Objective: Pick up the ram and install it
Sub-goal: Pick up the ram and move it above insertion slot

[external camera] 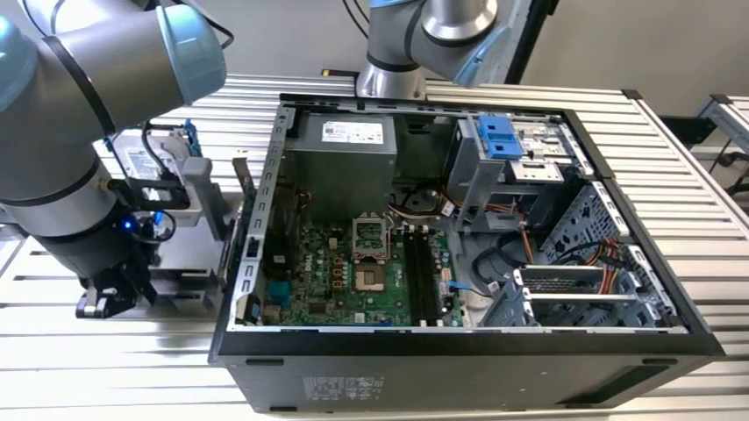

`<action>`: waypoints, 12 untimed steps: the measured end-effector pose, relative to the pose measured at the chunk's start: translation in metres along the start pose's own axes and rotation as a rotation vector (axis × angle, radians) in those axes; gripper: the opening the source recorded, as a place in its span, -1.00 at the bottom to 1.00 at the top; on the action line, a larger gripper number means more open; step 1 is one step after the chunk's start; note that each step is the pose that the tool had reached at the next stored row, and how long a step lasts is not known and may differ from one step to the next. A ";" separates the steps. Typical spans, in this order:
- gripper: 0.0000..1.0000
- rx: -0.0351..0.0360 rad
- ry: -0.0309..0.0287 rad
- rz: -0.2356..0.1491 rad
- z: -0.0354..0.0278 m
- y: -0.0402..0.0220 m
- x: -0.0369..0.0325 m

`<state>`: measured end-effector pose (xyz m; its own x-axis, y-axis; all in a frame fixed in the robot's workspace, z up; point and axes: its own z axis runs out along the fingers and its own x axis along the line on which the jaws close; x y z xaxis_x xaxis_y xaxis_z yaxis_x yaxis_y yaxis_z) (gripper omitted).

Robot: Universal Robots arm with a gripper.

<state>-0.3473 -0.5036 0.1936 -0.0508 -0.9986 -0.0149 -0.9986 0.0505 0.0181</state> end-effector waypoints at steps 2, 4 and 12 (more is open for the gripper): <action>-1.00 0.0000 0.0011 0.000 0.0000 0.0000 0.0000; -1.00 0.0000 0.0019 0.000 -0.0003 0.0000 0.0000; -1.00 -0.0016 0.0028 0.000 -0.0121 0.0002 -0.0001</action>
<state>-0.3472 -0.5036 0.2057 -0.0508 -0.9986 -0.0120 -0.9985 0.0505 0.0197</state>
